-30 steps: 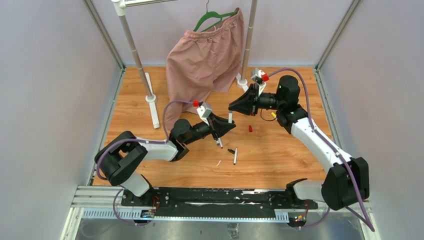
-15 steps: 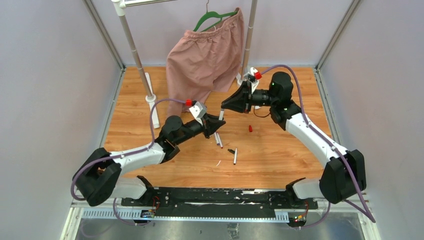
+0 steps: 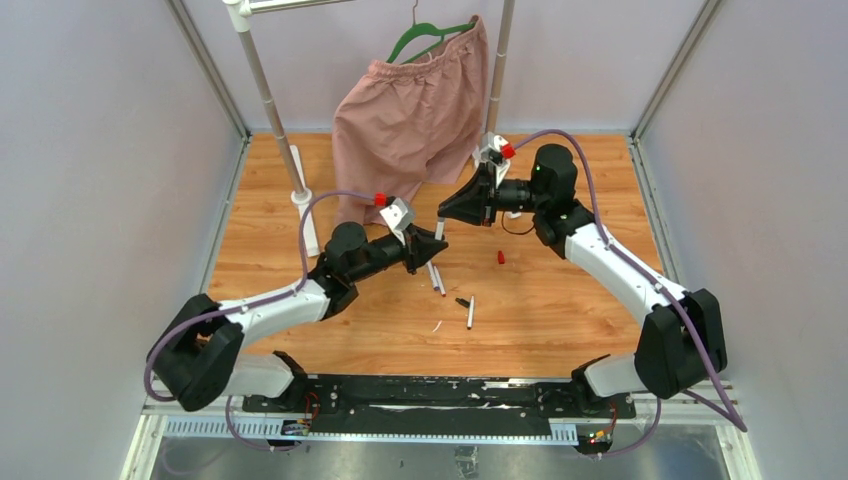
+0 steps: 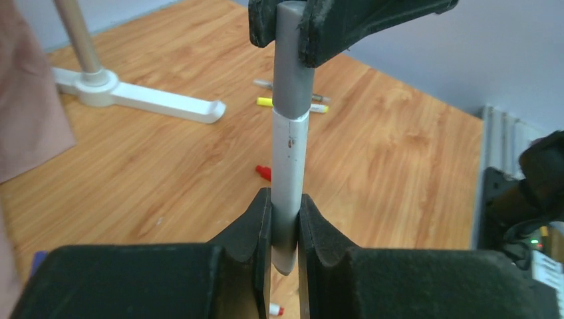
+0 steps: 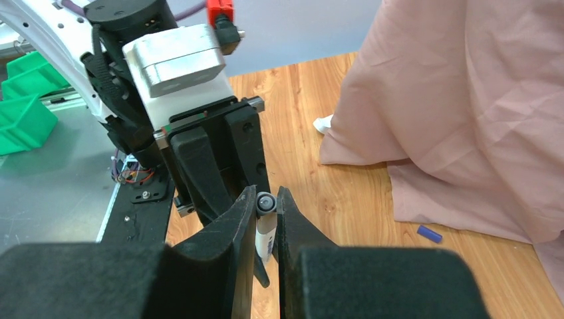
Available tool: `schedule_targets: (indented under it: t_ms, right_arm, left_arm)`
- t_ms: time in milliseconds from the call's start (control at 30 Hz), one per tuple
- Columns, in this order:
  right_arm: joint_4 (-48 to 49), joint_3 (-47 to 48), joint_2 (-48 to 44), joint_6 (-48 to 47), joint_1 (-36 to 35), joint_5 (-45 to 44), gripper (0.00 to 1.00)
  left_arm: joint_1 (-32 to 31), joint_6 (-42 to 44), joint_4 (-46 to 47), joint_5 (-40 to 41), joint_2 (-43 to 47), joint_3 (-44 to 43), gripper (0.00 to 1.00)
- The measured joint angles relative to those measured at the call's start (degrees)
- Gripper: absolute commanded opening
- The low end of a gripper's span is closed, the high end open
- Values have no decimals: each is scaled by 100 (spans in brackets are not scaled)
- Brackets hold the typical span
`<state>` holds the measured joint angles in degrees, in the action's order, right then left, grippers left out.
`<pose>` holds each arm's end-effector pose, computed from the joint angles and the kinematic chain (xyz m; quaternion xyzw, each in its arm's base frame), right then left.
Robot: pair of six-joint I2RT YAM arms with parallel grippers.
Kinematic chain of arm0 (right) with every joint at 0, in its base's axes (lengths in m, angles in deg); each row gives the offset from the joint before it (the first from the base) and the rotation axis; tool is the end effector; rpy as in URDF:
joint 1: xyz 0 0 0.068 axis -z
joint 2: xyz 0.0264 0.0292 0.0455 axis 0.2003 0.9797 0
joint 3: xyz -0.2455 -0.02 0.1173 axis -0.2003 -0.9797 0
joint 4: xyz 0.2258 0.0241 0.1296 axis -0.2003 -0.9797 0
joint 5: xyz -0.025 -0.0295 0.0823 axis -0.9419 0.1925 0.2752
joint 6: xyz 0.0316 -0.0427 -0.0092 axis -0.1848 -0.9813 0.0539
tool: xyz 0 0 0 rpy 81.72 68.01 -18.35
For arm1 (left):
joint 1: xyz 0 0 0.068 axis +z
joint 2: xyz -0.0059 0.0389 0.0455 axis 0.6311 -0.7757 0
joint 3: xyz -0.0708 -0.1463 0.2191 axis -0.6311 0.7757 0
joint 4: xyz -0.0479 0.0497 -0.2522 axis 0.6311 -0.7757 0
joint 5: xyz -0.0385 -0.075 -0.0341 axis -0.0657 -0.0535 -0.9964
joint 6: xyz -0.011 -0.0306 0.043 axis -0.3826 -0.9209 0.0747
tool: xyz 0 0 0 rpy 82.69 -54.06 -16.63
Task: Insert the pens into the pen caps
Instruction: Press the pen cap onto the pen.
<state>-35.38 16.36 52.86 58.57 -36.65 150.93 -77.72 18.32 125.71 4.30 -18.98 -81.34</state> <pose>0.2682 0.1610 0.3517 -0.4730 0.5177 0.5200 0.4877 0.2092 -0.1854 0.2525 0.2843 0.6274 -0.4480 0.5700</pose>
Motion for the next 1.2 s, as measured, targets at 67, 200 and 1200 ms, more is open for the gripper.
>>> schedule_targets:
  t_ms: [67,200,1200]
  right_arm:
    - [-39,7,4,-7,-7,20,0]
    - [-13,76,33,-33,-125,11,0]
    - [-1290,1235,186,-1451,-402,164,0]
  left_arm:
    - [-127,358,-452,378,240,-26,0]
    - [68,256,-824,96,461,-98,0]
    - [1228,-1731,-205,-3340,-186,-1040,0]
